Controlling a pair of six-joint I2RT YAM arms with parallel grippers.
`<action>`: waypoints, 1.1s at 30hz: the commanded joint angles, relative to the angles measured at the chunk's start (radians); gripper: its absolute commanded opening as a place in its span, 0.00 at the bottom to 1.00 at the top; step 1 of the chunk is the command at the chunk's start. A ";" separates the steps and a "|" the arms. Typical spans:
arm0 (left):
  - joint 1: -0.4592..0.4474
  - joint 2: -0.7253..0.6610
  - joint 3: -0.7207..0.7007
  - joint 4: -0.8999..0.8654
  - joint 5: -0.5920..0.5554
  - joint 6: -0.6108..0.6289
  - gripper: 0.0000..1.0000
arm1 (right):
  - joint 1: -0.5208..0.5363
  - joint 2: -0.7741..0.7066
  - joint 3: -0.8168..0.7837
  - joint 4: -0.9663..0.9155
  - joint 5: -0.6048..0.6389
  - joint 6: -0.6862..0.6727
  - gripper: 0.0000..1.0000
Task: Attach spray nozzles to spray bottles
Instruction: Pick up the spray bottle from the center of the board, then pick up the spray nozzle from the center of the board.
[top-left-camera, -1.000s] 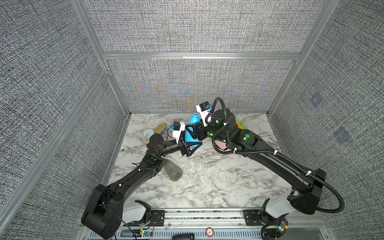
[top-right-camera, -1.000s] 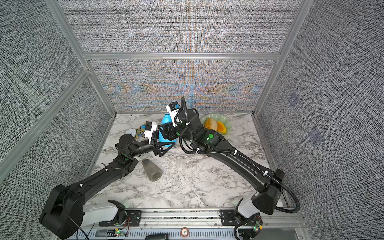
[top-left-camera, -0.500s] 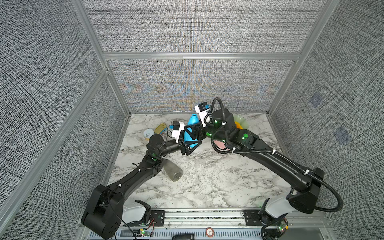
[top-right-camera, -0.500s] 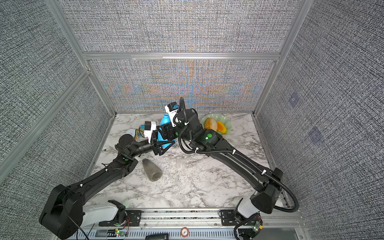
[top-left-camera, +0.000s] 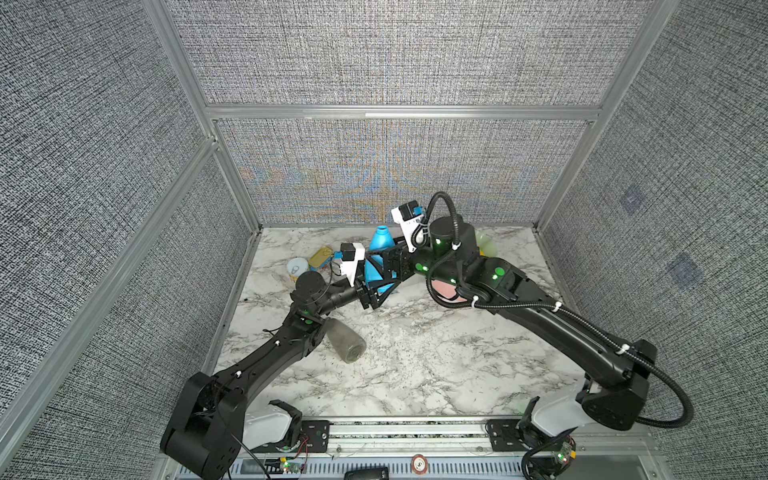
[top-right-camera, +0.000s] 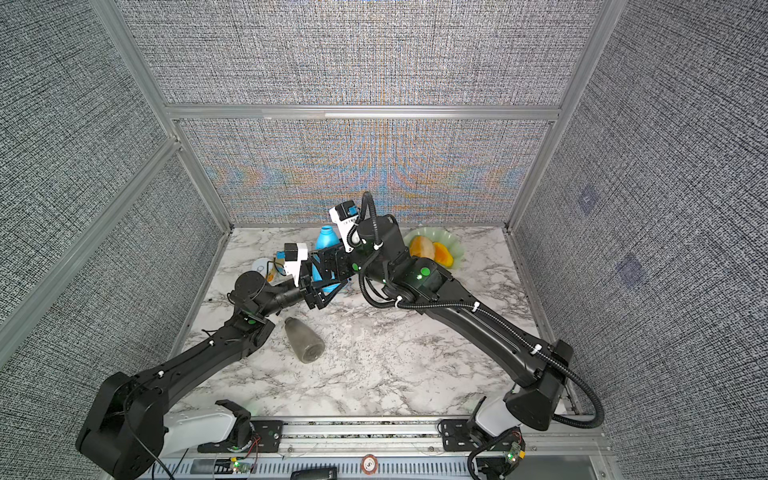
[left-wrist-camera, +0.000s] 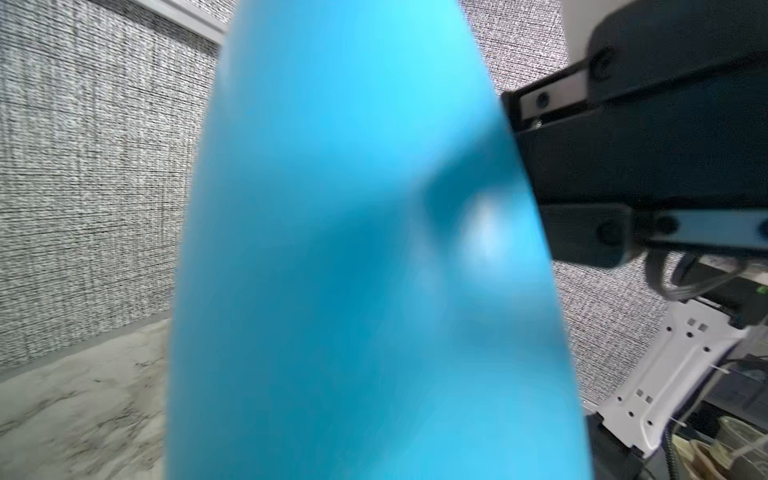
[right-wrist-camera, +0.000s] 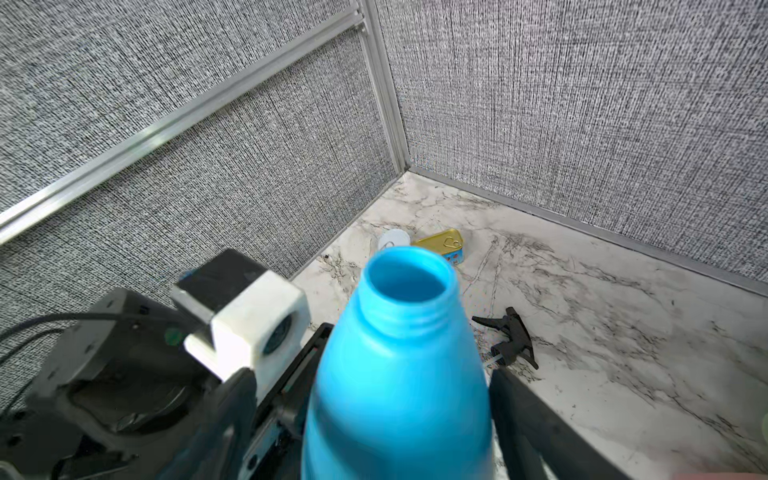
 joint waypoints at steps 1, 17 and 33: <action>0.000 -0.019 -0.011 0.004 -0.089 0.050 0.80 | 0.007 -0.029 0.009 0.005 -0.003 0.013 0.90; -0.002 -0.167 -0.013 0.034 -0.394 0.377 0.79 | -0.122 -0.251 -0.249 -0.365 0.356 0.132 0.64; -0.020 -0.295 -0.140 0.108 -0.465 0.384 0.77 | -0.106 0.124 -0.386 -0.374 -0.059 0.251 0.51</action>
